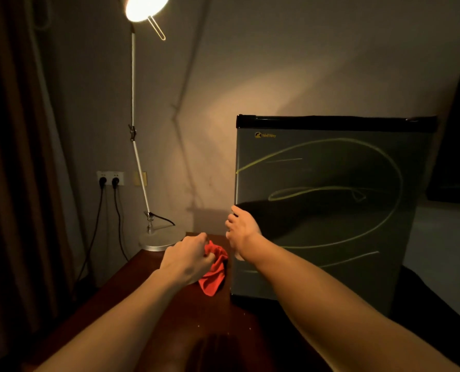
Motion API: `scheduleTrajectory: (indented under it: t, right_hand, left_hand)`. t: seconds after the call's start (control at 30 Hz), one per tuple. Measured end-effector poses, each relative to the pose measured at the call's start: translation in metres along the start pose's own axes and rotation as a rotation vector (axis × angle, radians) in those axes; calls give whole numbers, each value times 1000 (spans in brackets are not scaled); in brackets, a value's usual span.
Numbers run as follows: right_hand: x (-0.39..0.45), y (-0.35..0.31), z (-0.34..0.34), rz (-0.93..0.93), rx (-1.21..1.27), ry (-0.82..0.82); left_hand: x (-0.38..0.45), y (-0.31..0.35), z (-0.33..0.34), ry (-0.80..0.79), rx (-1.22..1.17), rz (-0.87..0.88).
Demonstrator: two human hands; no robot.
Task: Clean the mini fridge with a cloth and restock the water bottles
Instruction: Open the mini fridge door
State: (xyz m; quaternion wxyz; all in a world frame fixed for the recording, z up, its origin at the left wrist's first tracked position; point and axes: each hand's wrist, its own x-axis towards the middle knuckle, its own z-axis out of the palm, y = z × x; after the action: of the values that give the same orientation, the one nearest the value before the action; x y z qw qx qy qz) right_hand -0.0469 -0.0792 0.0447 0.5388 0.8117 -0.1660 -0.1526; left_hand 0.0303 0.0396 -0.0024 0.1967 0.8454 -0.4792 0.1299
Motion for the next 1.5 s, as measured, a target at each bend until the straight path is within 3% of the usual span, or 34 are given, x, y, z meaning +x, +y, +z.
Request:
scheduleTrajectory:
  t: [0.33, 0.63, 0.87, 1.0, 1.13, 1.5]
  right_hand:
    - [10, -22, -17, 98, 29, -179]
    - [-73, -23, -57, 28, 265, 140]
    - [-149, -30, -89, 97, 495, 194]
    - [-179, -26, -89, 144, 588, 50]
    - [-211, -20, -76, 216, 679, -151]
    - [-280, -3, -17, 531, 873, -215]
  left_hand:
    - [1, -2, -5, -1, -110, 0]
    - [-44, 4, -31, 24, -97, -8]
    - [-82, 25, -56, -133, -160, 132]
    - [-97, 52, -65, -202, -321, 258]
    - [-101, 86, -67, -237, -161, 387]
    - [-109, 178, -33, -68, -121, 592]
